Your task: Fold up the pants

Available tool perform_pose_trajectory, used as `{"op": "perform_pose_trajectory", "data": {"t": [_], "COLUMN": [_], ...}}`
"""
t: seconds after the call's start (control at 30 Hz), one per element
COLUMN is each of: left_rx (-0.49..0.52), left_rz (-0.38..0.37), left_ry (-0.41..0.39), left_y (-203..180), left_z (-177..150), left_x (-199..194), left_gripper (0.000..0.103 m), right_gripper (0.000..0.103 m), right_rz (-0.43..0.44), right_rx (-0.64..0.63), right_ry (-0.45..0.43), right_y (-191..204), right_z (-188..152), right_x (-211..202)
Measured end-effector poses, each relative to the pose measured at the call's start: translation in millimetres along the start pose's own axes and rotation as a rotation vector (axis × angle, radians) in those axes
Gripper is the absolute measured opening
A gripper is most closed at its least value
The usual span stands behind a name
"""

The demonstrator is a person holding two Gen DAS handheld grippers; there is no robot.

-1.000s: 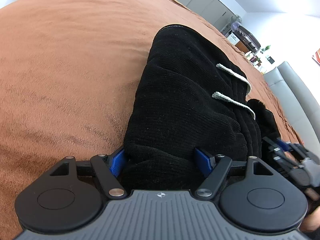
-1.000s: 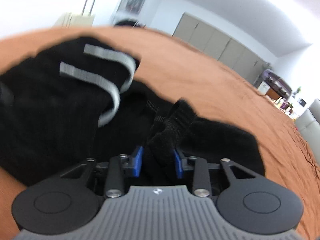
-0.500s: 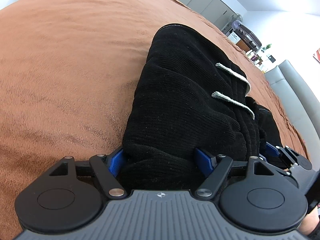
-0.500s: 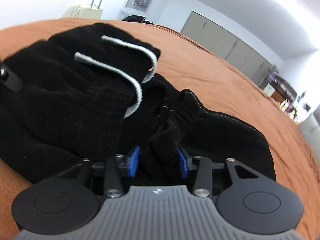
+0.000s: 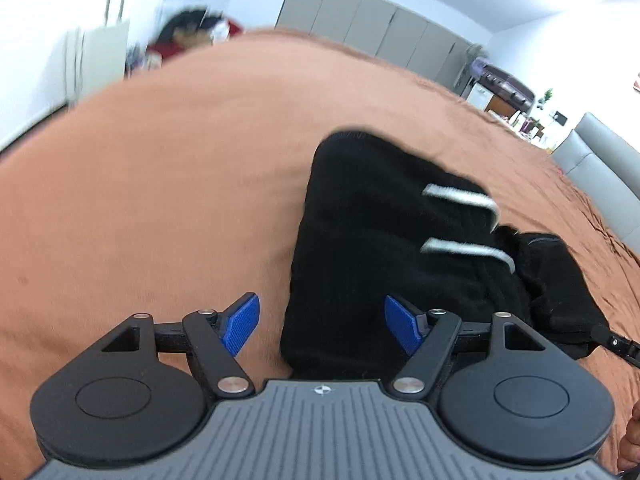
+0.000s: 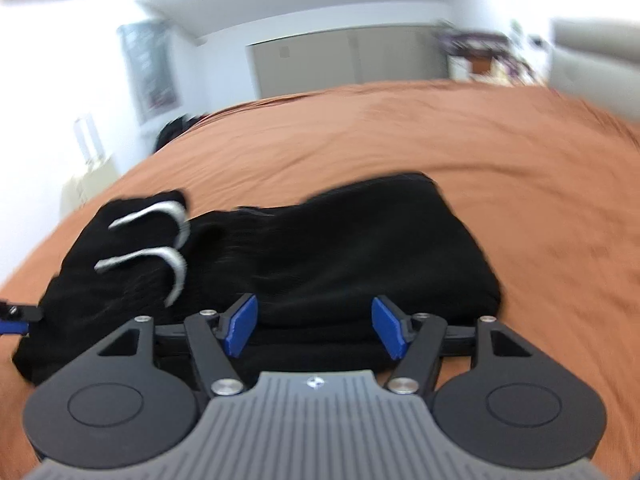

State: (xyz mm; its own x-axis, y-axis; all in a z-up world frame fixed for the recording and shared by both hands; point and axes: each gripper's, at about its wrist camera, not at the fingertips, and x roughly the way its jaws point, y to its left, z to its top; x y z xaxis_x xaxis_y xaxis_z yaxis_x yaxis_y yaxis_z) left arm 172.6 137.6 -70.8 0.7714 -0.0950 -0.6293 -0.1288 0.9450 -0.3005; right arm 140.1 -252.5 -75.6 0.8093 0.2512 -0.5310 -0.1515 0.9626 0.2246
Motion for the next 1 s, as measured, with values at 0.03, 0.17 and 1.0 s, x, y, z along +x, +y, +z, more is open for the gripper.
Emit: {"op": "perform_pose_trajectory", "data": {"t": [0.03,0.17,1.0], "left_rx": [0.016,0.076,0.263], "left_rz": [-0.007,-0.039,-0.13], "left_ry": [-0.017,-0.04,0.057], "left_y": [-4,-24,-136], "left_z": [3,8,-13], "left_x": [-5,-12,26], "left_gripper": [0.084,0.084,0.084], "right_gripper": [0.061,0.062,0.092], "right_rz": [-0.004,-0.005,0.031], "right_rx": [0.056,0.305,1.127], "right_ry": [0.003,0.002,-0.054], "right_y": [-12,-55,-120], "right_z": [-2,-12,-34], "right_x": [-2,-6,52]}}
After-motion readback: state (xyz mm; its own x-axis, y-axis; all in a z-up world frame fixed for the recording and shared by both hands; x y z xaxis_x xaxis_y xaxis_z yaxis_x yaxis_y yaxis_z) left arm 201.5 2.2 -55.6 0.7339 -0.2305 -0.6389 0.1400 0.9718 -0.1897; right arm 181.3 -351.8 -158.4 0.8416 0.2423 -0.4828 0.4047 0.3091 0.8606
